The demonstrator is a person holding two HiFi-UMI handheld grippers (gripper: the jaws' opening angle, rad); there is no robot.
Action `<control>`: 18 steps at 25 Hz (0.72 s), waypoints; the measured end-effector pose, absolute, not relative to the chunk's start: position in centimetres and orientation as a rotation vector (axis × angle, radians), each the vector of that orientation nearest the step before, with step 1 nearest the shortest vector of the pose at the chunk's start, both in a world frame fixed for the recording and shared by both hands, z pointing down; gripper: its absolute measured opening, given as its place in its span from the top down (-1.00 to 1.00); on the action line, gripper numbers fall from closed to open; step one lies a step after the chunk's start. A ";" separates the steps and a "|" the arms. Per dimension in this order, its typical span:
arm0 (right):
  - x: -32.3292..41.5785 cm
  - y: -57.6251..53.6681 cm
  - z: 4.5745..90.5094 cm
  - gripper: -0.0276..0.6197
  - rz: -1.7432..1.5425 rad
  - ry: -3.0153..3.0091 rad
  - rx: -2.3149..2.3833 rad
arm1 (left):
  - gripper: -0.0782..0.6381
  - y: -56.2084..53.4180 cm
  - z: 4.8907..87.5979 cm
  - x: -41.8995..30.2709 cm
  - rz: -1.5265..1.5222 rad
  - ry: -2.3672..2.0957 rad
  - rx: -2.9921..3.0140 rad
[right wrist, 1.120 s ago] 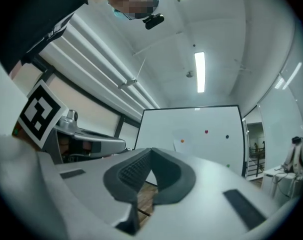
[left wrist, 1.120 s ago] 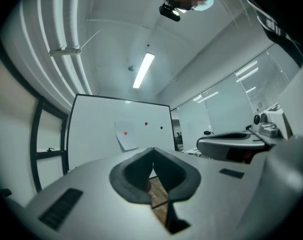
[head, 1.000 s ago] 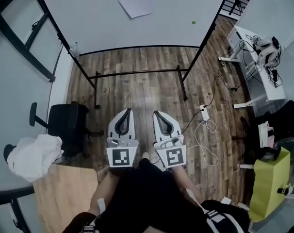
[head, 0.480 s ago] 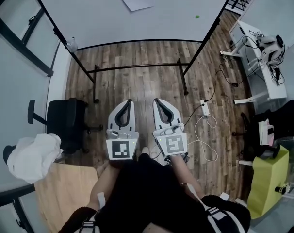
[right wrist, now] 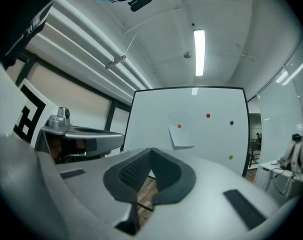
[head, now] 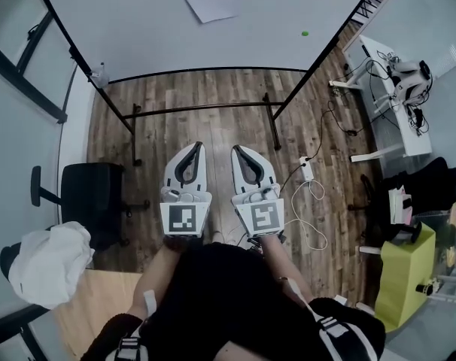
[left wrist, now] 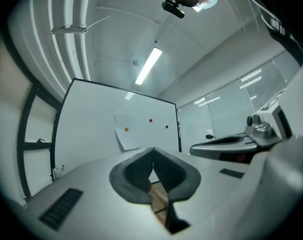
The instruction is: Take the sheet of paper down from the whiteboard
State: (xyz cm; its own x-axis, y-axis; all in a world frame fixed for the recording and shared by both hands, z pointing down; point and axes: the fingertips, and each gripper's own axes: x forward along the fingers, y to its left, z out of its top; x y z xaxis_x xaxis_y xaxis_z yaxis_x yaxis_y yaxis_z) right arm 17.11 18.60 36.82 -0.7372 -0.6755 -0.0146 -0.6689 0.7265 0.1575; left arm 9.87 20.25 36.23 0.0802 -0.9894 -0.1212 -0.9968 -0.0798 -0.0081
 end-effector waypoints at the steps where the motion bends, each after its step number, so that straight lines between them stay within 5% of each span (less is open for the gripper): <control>1: 16.4 18.2 36.9 0.92 -0.251 -2.872 1.114 | 0.75 19.7 36.3 9.2 0.139 2.068 -2.250; 18: 6.8 13.2 37.8 0.92 -0.362 -2.799 1.063 | 0.75 12.8 38.1 -1.5 0.201 2.069 -2.332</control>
State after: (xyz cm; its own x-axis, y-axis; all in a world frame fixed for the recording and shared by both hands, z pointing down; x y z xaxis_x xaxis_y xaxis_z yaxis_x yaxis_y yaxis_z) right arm 6.76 13.17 37.79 -0.7446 -0.6667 0.0319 -0.6367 0.7239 0.2657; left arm -1.51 12.82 38.12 0.1147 -0.9876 -0.1076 -0.9898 -0.1228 0.0724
